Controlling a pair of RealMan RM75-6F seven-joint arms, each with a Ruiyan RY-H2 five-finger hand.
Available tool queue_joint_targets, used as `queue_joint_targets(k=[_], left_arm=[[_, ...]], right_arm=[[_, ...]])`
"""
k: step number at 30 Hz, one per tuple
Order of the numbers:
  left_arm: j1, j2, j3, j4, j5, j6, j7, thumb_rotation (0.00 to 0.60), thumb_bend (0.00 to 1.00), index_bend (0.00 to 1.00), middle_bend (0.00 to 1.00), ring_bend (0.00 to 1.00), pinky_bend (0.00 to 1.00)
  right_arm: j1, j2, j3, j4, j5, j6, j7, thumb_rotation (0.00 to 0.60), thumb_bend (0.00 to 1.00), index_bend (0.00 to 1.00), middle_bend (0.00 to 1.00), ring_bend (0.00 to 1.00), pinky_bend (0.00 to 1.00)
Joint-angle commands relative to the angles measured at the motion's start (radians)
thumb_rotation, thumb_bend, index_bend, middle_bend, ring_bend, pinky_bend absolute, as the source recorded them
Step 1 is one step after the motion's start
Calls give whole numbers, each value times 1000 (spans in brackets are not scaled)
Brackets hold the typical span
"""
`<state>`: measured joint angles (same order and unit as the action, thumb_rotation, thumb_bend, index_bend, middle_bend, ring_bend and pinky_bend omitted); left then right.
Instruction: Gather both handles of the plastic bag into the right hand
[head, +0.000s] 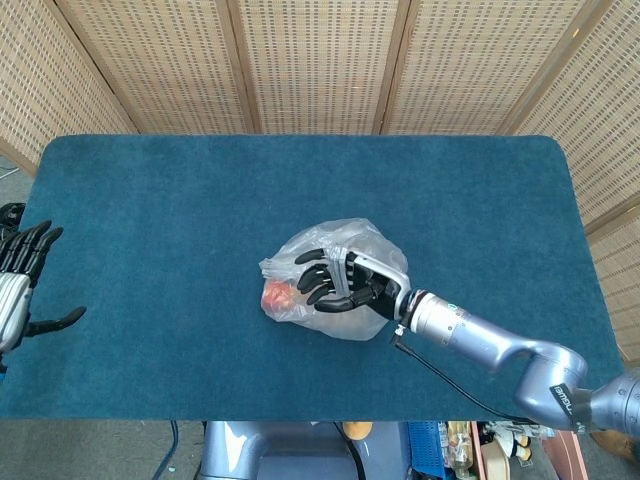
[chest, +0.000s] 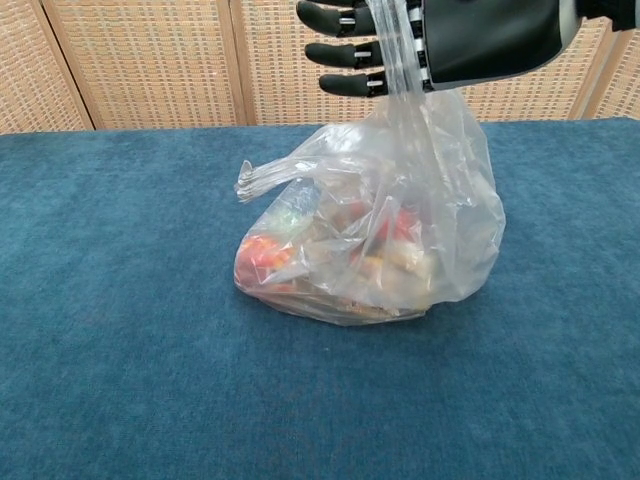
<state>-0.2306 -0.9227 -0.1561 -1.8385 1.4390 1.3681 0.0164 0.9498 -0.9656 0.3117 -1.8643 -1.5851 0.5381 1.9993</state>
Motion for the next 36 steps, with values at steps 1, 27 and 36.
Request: queue_joint_targets(k=[1, 27, 36], left_arm=[[-109, -73, -35, 138, 92, -69, -38, 600, 203, 5, 0, 0, 0], [-409, -826, -28, 910, 125, -198, -548, 600, 192, 229, 0, 0, 0], [-488, -882, -67, 938, 109, -190, -538, 600, 193, 275, 0, 0, 0]], right_arm=[[2, 9, -4, 2, 7, 8, 2, 600, 0, 282, 440, 370, 353], [17, 35, -90, 44, 19, 30, 2, 600, 22, 282, 440, 369, 354], [28, 39, -114, 64, 7, 41, 15, 600, 27, 281, 440, 369, 353]])
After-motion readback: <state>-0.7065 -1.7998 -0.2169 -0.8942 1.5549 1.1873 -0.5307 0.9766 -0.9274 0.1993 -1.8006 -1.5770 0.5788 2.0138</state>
